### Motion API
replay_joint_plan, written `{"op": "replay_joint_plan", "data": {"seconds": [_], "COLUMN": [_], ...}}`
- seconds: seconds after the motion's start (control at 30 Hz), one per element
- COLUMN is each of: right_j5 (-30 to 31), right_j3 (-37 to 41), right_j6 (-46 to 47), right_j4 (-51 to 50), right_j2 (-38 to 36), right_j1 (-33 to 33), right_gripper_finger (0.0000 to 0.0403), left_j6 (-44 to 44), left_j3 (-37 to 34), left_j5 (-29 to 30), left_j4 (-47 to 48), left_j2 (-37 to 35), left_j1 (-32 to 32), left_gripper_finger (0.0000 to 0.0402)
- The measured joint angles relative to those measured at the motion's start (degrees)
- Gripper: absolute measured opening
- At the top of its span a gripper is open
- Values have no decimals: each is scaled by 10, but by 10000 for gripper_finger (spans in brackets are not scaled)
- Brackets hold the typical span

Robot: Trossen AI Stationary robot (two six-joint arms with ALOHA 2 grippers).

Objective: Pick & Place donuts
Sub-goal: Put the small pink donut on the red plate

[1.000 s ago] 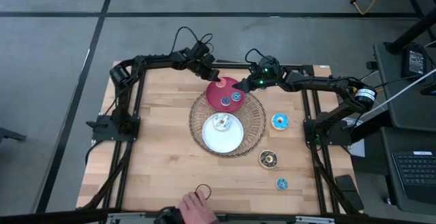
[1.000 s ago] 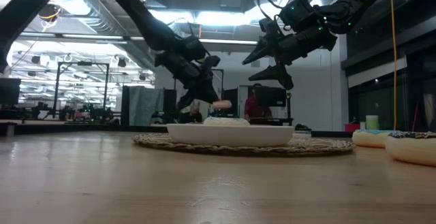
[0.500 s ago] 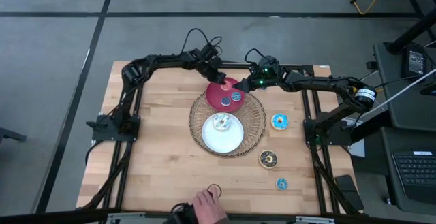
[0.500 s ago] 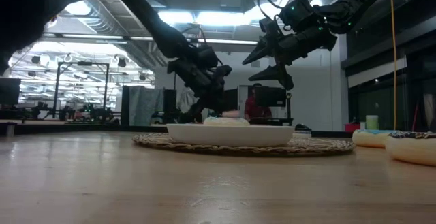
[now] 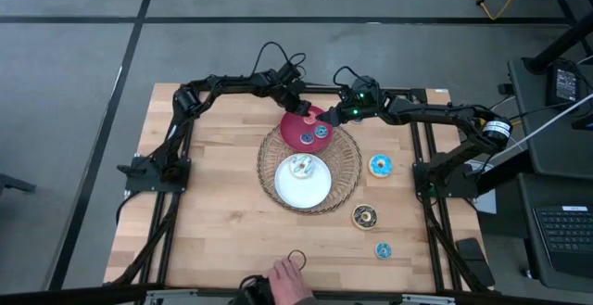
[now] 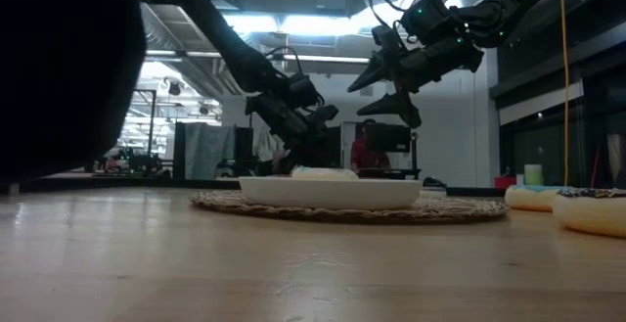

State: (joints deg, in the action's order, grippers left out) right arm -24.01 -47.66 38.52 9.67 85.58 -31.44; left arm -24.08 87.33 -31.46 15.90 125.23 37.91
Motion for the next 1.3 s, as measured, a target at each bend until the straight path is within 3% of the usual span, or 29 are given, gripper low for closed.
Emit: {"op": "replay_joint_plan", "data": {"seconds": [0.33,0.63,1.03,1.3], "right_j5": [0,0,0,0], "right_j3": [0,0,0,0], "right_j6": [0,0,0,0], "right_j4": [-1,-1,-1,-1], "right_j2": [0,0,0,0], "right_j1": [0,0,0,0], "right_gripper_finger": [220,220,220,220], "left_j6": [-16,-111,-150,-153], "left_j3": [0,0,0,0], "left_j5": [7,25,30,5], "left_j4": [-7,13,5,-8], "left_j2": [0,0,0,0], "left_j1": [-2,-2,-3,-3], "left_gripper_finger": [3,8,54,113]}}
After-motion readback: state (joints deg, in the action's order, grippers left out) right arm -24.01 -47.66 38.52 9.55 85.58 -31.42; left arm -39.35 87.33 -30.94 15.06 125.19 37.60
